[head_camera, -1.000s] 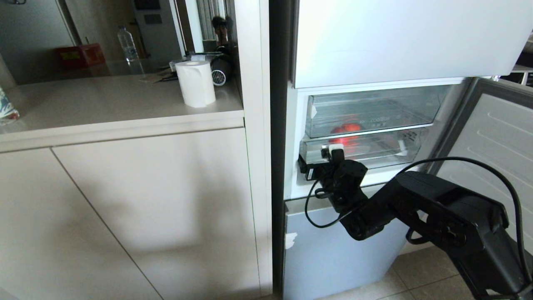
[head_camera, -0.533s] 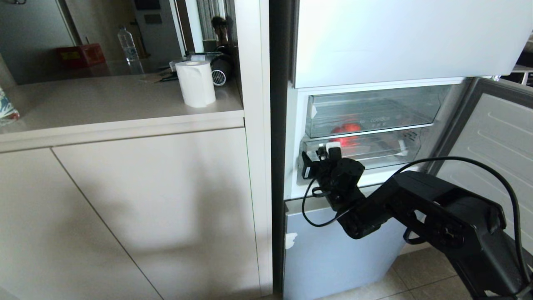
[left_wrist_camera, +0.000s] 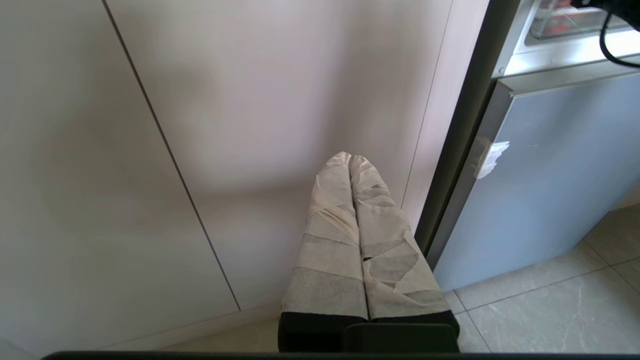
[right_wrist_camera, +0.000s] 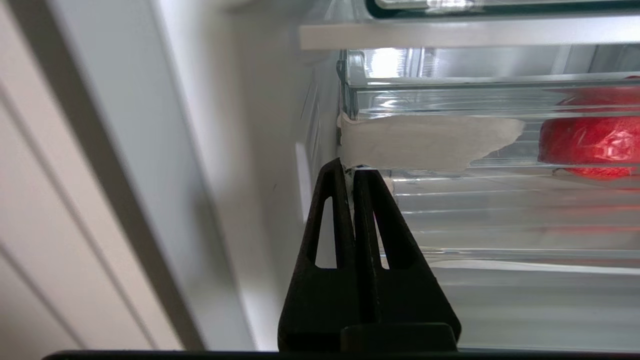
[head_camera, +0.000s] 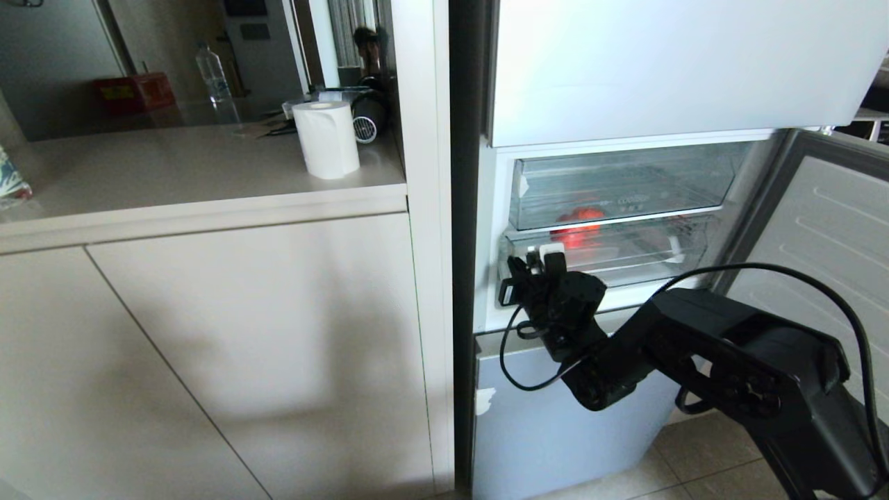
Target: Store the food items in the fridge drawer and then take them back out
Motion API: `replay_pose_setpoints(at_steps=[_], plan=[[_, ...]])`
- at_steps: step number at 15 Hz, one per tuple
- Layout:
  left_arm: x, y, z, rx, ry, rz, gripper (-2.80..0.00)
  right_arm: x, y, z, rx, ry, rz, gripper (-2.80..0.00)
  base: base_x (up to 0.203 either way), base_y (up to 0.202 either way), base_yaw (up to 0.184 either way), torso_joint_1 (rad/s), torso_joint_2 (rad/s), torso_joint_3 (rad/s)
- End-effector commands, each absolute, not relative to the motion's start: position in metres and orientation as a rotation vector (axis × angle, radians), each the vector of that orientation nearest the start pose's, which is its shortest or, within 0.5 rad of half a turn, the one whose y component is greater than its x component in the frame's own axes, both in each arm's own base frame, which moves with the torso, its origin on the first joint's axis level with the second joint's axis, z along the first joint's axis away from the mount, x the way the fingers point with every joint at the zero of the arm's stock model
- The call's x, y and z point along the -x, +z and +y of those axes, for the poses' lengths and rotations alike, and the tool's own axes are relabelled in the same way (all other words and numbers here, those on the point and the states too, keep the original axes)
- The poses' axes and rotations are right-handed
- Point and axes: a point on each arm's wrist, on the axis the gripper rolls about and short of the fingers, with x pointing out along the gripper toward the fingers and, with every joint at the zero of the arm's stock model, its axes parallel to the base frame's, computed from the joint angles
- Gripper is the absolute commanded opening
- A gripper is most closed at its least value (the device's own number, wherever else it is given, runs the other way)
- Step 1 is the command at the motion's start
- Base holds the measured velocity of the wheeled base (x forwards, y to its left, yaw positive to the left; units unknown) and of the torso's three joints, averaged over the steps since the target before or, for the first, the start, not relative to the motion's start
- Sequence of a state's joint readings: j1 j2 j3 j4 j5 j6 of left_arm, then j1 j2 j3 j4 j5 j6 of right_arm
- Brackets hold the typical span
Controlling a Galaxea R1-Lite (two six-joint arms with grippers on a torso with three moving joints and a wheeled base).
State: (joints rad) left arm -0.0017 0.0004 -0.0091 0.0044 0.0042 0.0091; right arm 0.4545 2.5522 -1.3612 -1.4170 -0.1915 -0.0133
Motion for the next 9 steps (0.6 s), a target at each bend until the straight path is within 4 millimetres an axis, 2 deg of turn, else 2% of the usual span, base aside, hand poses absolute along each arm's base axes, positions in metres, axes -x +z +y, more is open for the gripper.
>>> replay_pose_setpoints(at_steps=[1,6,9], plan=[[0.024,0.078,0.0,-0.009,0.003,-0.005,-2.8,-0.421,0.055,0.202,-0.049,0.265,-0.185,-2.8,0.0,0.0,0.0,0.0,0.0,0.0],[0.024,0.078,0.0,-0.009,0.003,-0.005,-2.8,-0.367,0.049,0.177,-0.02,0.268,-0.047,-2.8,0.0,0.0,0.0,0.0,0.0,0.0],[0.024,0.078,0.0,-0.009,0.003,-0.005,-2.8,-0.327,0.061,0.165,-0.035,0.288,0.026,-2.8,0.0,0.0,0.0,0.0,0.0,0.0]])
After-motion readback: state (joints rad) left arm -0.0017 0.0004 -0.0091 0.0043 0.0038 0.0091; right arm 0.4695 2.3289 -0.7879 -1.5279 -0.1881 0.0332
